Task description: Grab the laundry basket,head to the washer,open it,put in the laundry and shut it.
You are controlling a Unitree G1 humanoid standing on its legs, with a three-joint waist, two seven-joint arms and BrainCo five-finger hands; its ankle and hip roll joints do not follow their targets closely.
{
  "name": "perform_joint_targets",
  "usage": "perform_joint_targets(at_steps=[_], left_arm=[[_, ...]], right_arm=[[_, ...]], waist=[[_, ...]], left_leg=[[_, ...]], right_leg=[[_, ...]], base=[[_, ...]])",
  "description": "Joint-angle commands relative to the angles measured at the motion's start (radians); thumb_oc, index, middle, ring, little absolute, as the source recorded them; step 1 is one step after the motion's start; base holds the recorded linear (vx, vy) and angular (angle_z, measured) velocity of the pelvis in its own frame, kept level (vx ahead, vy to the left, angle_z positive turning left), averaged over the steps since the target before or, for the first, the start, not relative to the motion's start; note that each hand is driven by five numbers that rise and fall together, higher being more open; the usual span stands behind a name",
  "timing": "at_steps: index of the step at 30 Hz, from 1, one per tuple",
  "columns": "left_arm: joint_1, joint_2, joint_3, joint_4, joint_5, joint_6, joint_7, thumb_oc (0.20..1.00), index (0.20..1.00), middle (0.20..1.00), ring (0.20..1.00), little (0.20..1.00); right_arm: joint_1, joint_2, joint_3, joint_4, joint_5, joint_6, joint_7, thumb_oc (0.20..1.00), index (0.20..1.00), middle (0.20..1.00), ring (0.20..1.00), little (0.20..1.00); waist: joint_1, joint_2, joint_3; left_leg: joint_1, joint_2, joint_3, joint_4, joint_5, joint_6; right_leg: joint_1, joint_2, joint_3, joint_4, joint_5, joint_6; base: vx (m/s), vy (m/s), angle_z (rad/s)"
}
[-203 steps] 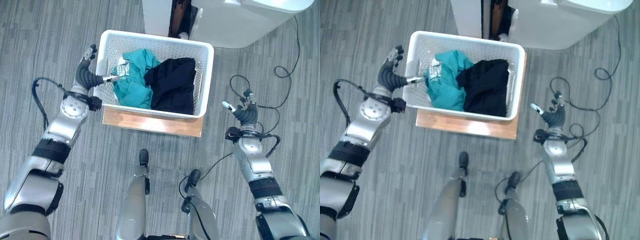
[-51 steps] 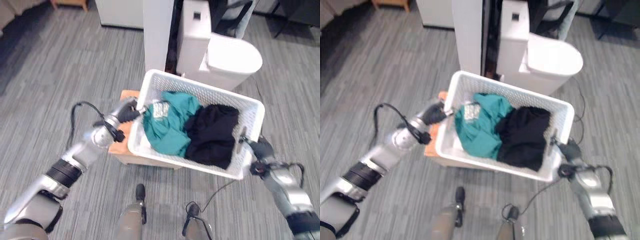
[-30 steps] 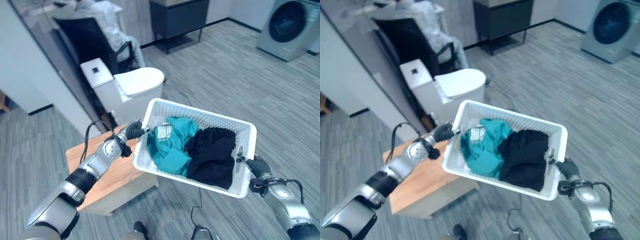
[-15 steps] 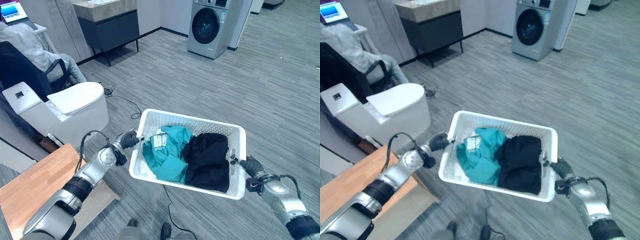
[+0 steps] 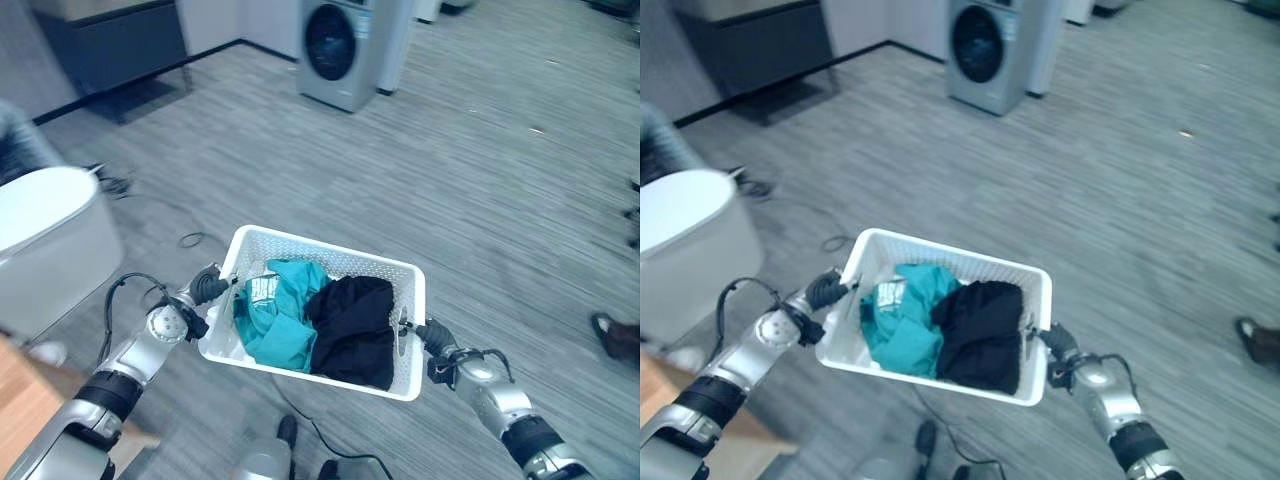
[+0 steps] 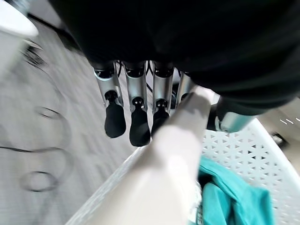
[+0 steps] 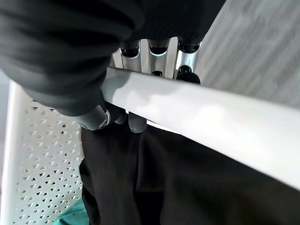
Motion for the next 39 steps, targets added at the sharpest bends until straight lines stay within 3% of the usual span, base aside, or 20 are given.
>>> perform_joint_targets(at_steps=[1, 2, 3, 4, 5, 7, 8, 12, 13, 14, 17, 19, 22, 23, 27, 32, 36, 37, 38, 39], left_arm=[[-0.074, 0.001, 0.06, 0.037, -0.03, -0.025, 0.039, 0.2, 0.2, 0.2, 0.2, 0.2], [-0.071, -0.002, 0.066, 0.036, -0.035, -0.027, 0.038, 0.2, 0.2, 0.2, 0.2, 0.2], [-0.071, -0.003, 0.066, 0.036, -0.035, -0.027, 0.038, 0.2, 0.2, 0.2, 0.2, 0.2], [-0.082, -0.019, 0.065, 0.048, -0.036, -0.027, 0.04, 0.2, 0.2, 0.2, 0.2, 0.2], [-0.086, -0.028, 0.064, 0.051, -0.031, -0.027, 0.043, 0.2, 0.2, 0.2, 0.2, 0.2], [-0.086, -0.034, 0.065, 0.059, -0.027, -0.028, 0.047, 0.2, 0.2, 0.2, 0.2, 0.2], [-0.094, -0.05, 0.059, 0.081, -0.015, -0.029, 0.058, 0.2, 0.2, 0.2, 0.2, 0.2], [-0.125, -0.06, 0.032, 0.12, -0.013, -0.029, 0.058, 0.2, 0.2, 0.2, 0.2, 0.2], [-0.157, -0.075, -0.004, 0.132, -0.023, -0.023, 0.051, 0.2, 0.2, 0.2, 0.2, 0.2], [-0.158, -0.075, -0.005, 0.132, -0.023, -0.023, 0.051, 0.2, 0.2, 0.2, 0.2, 0.2], [-0.162, -0.065, 0.0, 0.106, -0.028, -0.012, 0.05, 0.2, 0.2, 0.2, 0.2, 0.2], [-0.186, -0.059, -0.006, 0.107, -0.035, -0.012, 0.058, 0.2, 0.2, 0.2, 0.2, 0.2], [-0.236, -0.069, -0.026, 0.106, -0.053, -0.01, 0.057, 0.2, 0.2, 0.2, 0.2, 0.2], [-0.254, -0.057, -0.029, 0.105, -0.057, -0.014, 0.058, 0.2, 0.2, 0.2, 0.2, 0.2], [-0.296, -0.069, -0.068, 0.143, -0.057, -0.017, 0.069, 0.2, 0.2, 0.2, 0.2, 0.2], [-0.312, -0.081, -0.094, 0.131, -0.055, -0.026, 0.069, 0.2, 0.2, 0.2, 0.2, 0.2], [-0.306, -0.08, -0.118, 0.124, -0.043, -0.032, 0.073, 0.2, 0.2, 0.2, 0.2, 0.2], [-0.321, -0.084, -0.124, 0.122, -0.041, -0.027, 0.08, 0.2, 0.2, 0.2, 0.2, 0.2], [-0.35, -0.102, -0.137, 0.131, -0.035, -0.025, 0.086, 0.2, 0.2, 0.2, 0.2, 0.2], [-0.35, -0.102, -0.137, 0.131, -0.035, -0.025, 0.086, 0.2, 0.2, 0.2, 0.2, 0.2]], right_arm=[[-0.118, -0.004, -0.075, -0.154, 0.085, -0.1, 0.104, 0.2, 0.2, 0.2, 0.2, 0.2], [-0.099, -0.029, -0.091, -0.169, 0.096, -0.098, 0.1, 0.2, 0.2, 0.2, 0.2, 0.2], [-0.099, -0.029, -0.091, -0.169, 0.096, -0.097, 0.1, 0.2, 0.2, 0.2, 0.2, 0.2], [-0.08, -0.055, -0.107, -0.183, 0.108, -0.096, 0.097, 0.2, 0.2, 0.2, 0.2, 0.2], [-0.074, -0.066, -0.112, -0.194, 0.107, -0.093, 0.1, 0.2, 0.2, 0.2, 0.2, 0.2], [-0.067, -0.075, -0.116, -0.207, 0.106, -0.087, 0.106, 0.2, 0.2, 0.2, 0.2, 0.2], [-0.073, -0.082, -0.116, -0.201, 0.094, -0.089, 0.111, 0.2, 0.2, 0.2, 0.2, 0.2], [-0.064, -0.107, -0.132, -0.185, 0.093, -0.081, 0.111, 0.2, 0.2, 0.2, 0.2, 0.2], [-0.05, -0.141, -0.153, -0.183, 0.107, -0.08, 0.102, 0.2, 0.2, 0.2, 0.2, 0.2], [-0.05, -0.14, -0.153, -0.183, 0.107, -0.08, 0.102, 0.2, 0.2, 0.2, 0.2, 0.2], [-0.035, -0.166, -0.164, -0.204, 0.121, -0.085, 0.087, 0.2, 0.2, 0.2, 0.2, 0.2], [-0.044, -0.177, -0.163, -0.205, 0.137, -0.093, 0.073, 0.2, 0.2, 0.2, 0.2, 0.2], [-0.05, -0.179, -0.165, -0.217, 0.141, -0.102, 0.049, 0.2, 0.2, 0.2, 0.2, 0.2], [-0.056, -0.177, -0.159, -0.238, 0.128, -0.109, 0.051, 0.2, 0.2, 0.2, 0.2, 0.2], [-0.086, -0.161, -0.138, -0.224, 0.124, -0.133, 0.039, 0.2, 0.2, 0.2, 0.2, 0.2], [-0.108, -0.099, -0.13, -0.191, 0.099, -0.137, 0.033, 0.2, 0.2, 0.2, 0.2, 0.2], [-0.058, -0.006, -0.124, -0.219, 0.08, -0.149, 0.04, 0.2, 0.2, 0.2, 0.2, 0.2], [-0.053, 0.02, -0.123, -0.226, 0.066, -0.153, 0.041, 0.2, 0.2, 0.2, 0.2, 0.2], [-0.032, 0.017, -0.132, -0.229, 0.07, -0.151, 0.044, 0.2, 0.2, 0.2, 0.2, 0.2], [-0.032, 0.017, -0.132, -0.23, 0.07, -0.151, 0.044, 0.2, 0.2, 0.2, 0.2, 0.2]], waist=[[0.012, 0.025, -0.086], [-0.021, 0.036, -0.079], [-0.02, 0.037, -0.081], [-0.057, 0.043, -0.073], [-0.078, 0.046, -0.068], [-0.093, 0.052, -0.068], [-0.116, 0.055, -0.061], [-0.139, 0.036, -0.083], [-0.172, 0.044, -0.104], [-0.174, 0.041, -0.106], [-0.168, 0.033, -0.094], [-0.156, 0.019, -0.077], [-0.119, -0.004, -0.047], [-0.094, -0.004, -0.049], [-0.062, 0.019, -0.054], [-0.041, 0.027, -0.094], [-0.029, -0.01, -0.104], [-0.044, 0.024, -0.082], [-0.087, 0.043, -0.06], [-0.088, 0.046, -0.061]], left_leg=[[-0.03, -0.015, -0.003, 0.055, -0.094, -0.068], [-0.006, -0.02, -0.055, 0.064, -0.123, -0.068], [-0.009, -0.018, -0.054, 0.064, -0.122, -0.069], [0.018, -0.022, -0.104, 0.059, -0.152, -0.075], [0.038, -0.027, -0.123, 0.048, -0.159, -0.078], [0.066, -0.025, -0.14, 0.031, -0.172, -0.081], [0.123, -0.01, -0.148, 0.02, -0.196, -0.094], [0.176, 0.013, -0.172, 0.095, -0.228, -0.125], [0.13, 0.084, -0.137, 0.281, -0.165, -0.155], [0.126, 0.081, -0.139, 0.281, -0.162, -0.155], [-0.078, 0.141, -0.135, 0.78, -0.058, -0.147], [-0.151, 0.179, -0.111, 0.881, -0.03, -0.136], [-0.264, 0.196, -0.045, 0.701, -0.056, -0.149], [-0.275, 0.17, -0.025, 0.379, -0.041, -0.169], [-0.305, 0.166, -0.046, -0.023, 0.044, -0.212], [-0.303, 0.161, -0.001, 0.009, 0.084, -0.203], [-0.227, 0.06, 0.015, 0.124, -0.005, -0.112], [-0.126, 0.053, 0.024, 0.097, -0.053, -0.074], [-0.042, 0.042, -0.016, 0.059, -0.077, -0.082], [-0.044, 0.044, -0.018, 0.058, -0.075, -0.082]], right_leg=[[0.105, 0.053, 0.04, -0.305, 0.268, -0.047], [0.052, 0.091, 0.16, -0.412, 0.224, -0.085], [0.05, 0.093, 0.161, -0.416, 0.228, -0.085], [-0.001, 0.115, 0.304, -0.566, 0.254, -0.09], [-0.051, 0.112, 0.341, -0.61, 0.299, -0.077], [-0.066, 0.105, 0.341, -0.659, 0.33, -0.067], [-0.111, 0.074, 0.273, -0.714, 0.383, -0.052], [-0.069, 0.071, 0.246, -0.675, 0.404, -0.065], [-0.02, 0.094, 0.229, -0.646, 0.37, -0.1], [-0.023, 0.091, 0.229, -0.647, 0.372, -0.1], [0.064, 0.128, 0.197, -0.657, 0.326, -0.177], [0.113, 0.153, 0.192, -0.67, 0.292, -0.209], [0.199, 0.139, 0.163, -0.689, 0.248, -0.207], [0.23, 0.131, 0.155, -0.695, 0.213, -0.191], [0.311, 0.139, 0.136, -0.681, 0.129, -0.172], [0.411, 0.094, 0.165, -0.629, 0.067, -0.135], [0.27, -0.004, 0.193, -0.184, 0.458, -0.06], [0.133, -0.092, 0.101, -0.02, 0.494, -0.048], [0.028, -0.05, 0.033, -0.112, 0.319, -0.077], [0.029, -0.048, 0.03, -0.116, 0.321, -0.078]], base=[[0.29, -0.053, -0.47], [0.29, -0.052, -0.28], [0.41, -0.118, 0.21], [0.31, -0.111, 0.4], [0.43, -0.147, 0.61], [0.3, -0.102, 0.76], [0.41, -0.165, 0.67], [0.41, -0.213, 0.61], [0.45, -0.299, 0.89], [0.4, -0.35, 1.06], [0.31, -0.363, 0.72], [0.32, -0.303, -0.03], [0.32, -0.046, 0.27], [0.52, 0.107, 0.55], [0.42, 0.114, -0.12], [0.66, 0.256, -0.05], [0.84, 0.46, -0.44], [1.11, 0.479, 0.37], [0.92, 0.372, 0.65], [0.62, 0.039, 0.86]])
